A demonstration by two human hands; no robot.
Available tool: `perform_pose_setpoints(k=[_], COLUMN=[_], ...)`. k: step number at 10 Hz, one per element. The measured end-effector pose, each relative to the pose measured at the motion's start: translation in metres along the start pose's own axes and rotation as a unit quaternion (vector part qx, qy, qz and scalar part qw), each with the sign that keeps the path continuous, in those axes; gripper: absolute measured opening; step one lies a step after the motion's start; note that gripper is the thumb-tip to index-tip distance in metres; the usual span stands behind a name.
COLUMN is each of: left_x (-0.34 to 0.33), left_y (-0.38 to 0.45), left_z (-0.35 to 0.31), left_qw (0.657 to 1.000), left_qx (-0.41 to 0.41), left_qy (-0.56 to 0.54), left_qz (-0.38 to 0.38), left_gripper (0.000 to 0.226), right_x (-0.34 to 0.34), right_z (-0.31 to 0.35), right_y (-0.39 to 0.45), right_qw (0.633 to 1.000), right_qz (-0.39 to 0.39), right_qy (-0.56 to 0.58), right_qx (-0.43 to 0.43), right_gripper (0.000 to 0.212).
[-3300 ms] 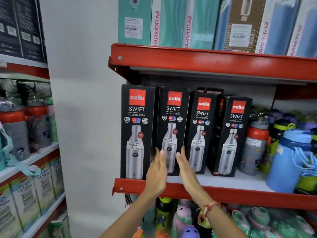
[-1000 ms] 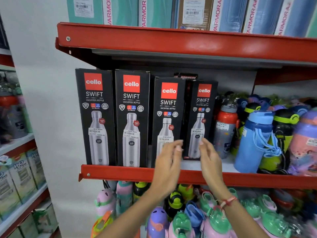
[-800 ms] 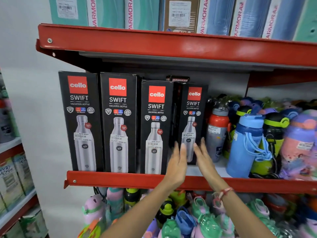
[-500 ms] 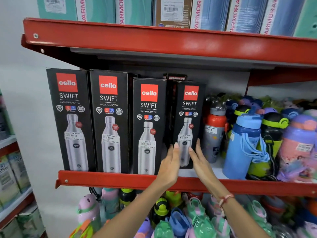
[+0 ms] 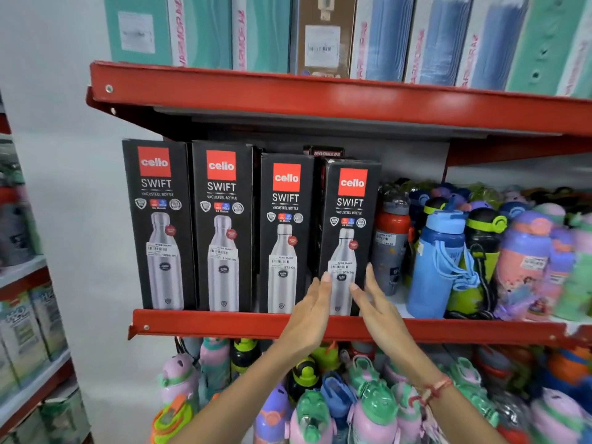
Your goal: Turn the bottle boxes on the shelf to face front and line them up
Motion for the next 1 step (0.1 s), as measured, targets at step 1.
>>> perform_pose_setpoints(k=[1], left_x=[0.0251], left_y=[-0.0248], left_z=[-0.0312], left_qw=[0.995], left_qx=[-0.078], left_qy=[-0.001], left_qz=[-0.066], left_gripper=[0.070], right_x=[0.0217], right_z=[0.0501], right_y=[-0.0032], right_qw=[0.991], right_qz=[-0.078], right_qy=[-0.066], right_qx=[0.087], right_gripper=[0.068])
Point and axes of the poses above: each hand's wrist, its own y-axis towards the middle knuckle, its own x-axis out of the back of the hand, z = x × y, the point moved 8 cm from there along y, towards the middle knuckle, and after that the axes turned 12 degrees about x, right-handed, at the moved point
